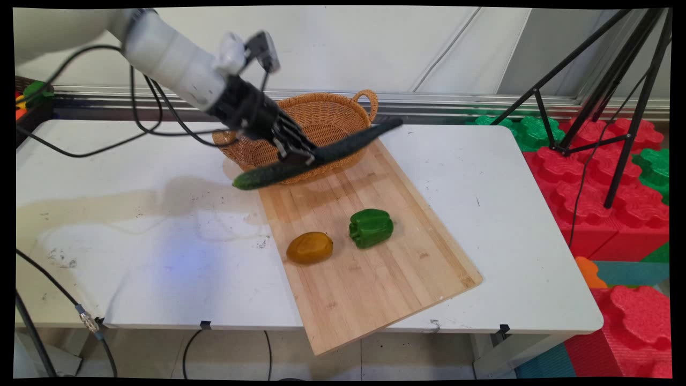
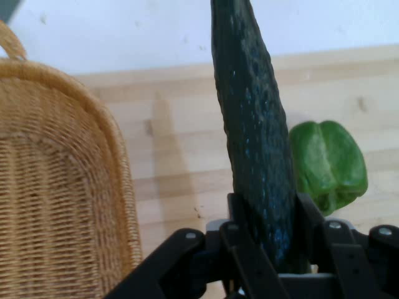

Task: Place the picked object in the vegetable basket

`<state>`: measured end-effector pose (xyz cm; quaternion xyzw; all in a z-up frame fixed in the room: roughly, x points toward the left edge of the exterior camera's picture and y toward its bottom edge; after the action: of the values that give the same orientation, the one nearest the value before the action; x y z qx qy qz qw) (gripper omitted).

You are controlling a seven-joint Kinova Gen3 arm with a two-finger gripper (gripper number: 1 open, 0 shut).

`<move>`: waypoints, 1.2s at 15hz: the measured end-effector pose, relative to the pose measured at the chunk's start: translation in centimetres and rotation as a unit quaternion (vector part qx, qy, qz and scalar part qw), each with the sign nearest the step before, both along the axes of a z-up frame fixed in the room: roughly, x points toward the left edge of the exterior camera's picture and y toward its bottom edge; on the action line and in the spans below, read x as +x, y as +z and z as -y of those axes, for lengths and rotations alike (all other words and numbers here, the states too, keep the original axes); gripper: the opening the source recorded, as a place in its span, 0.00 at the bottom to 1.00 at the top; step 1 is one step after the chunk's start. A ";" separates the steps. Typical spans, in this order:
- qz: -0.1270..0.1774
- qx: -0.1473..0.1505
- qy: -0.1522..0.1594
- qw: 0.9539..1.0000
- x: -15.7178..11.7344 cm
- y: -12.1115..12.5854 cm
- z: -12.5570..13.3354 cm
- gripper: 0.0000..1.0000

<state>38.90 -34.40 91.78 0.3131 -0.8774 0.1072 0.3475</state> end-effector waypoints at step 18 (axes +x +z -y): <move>0.007 -0.080 0.069 0.994 9.3 1.8 8.3 0.00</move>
<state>48.18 -42.74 93.55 0.3430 -0.8446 0.2030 0.3574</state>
